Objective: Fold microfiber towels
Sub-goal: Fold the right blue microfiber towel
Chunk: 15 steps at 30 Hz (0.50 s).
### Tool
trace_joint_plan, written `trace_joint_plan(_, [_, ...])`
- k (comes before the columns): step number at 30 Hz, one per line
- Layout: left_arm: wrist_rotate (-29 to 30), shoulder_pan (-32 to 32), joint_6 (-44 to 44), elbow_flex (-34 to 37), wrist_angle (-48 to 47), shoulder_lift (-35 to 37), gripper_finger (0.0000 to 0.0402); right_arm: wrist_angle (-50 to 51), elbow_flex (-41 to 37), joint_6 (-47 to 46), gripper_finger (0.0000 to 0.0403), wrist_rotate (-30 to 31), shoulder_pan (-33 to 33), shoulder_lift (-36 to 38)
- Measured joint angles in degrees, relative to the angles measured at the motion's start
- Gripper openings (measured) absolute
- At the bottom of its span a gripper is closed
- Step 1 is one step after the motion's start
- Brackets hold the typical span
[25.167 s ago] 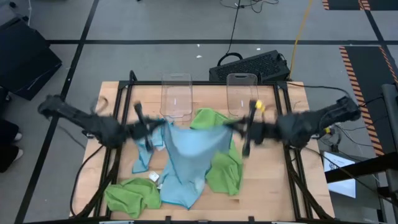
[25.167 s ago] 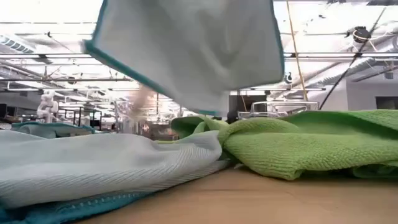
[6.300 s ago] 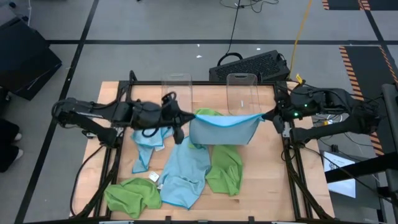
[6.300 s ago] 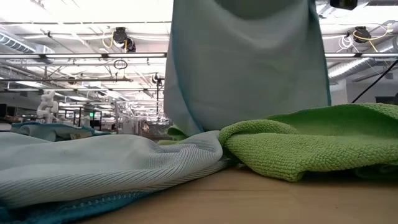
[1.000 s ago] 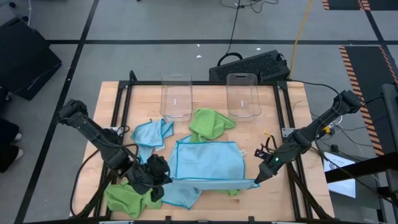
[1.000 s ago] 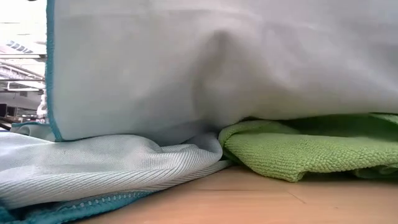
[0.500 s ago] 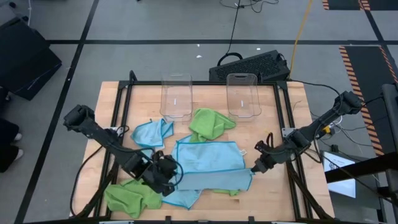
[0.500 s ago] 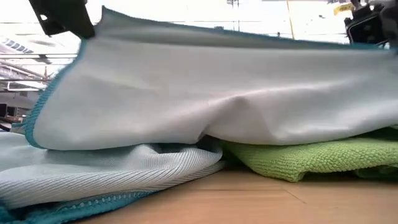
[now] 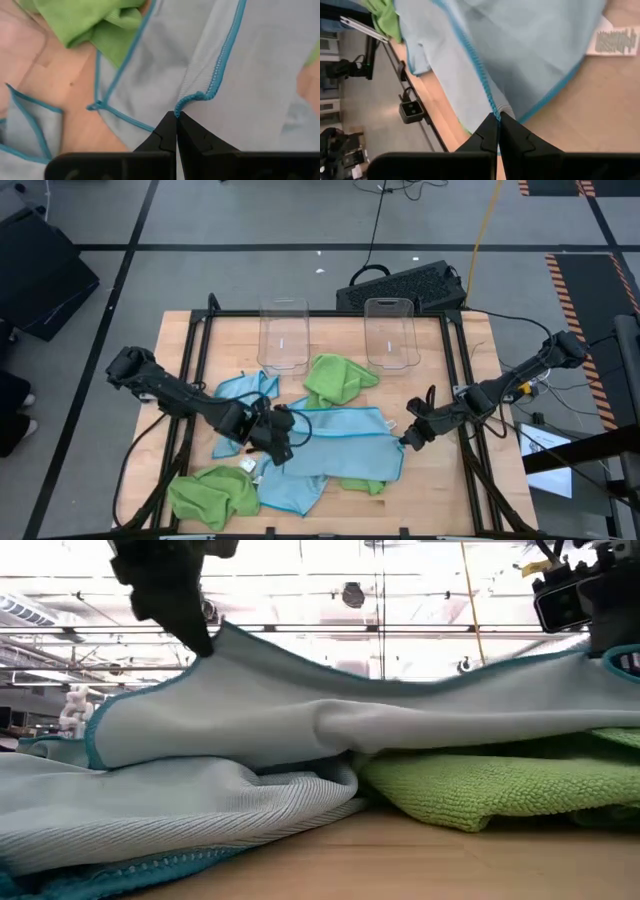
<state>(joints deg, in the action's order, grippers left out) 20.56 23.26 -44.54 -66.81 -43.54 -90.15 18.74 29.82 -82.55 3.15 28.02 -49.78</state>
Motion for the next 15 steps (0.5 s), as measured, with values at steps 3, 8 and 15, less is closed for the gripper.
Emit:
trace_joint_plan(3, [-0.1,-1.9,2.2,0.0,-0.7,0.0,0.0005,-1.2,0.0,1.1,0.0,0.0,-0.7,0.6])
trace_joint_plan(8, [-1.6,-4.6,5.1,0.2,-2.0,0.0,0.0005,-1.3,0.0,1.5,0.0,0.0,-1.5,2.4])
trace_joint_plan(15, [-7.5,-7.2,6.4,5.3,3.3,0.0,0.0005,-3.0,0.0,0.9,0.0,0.0,-1.7,5.1])
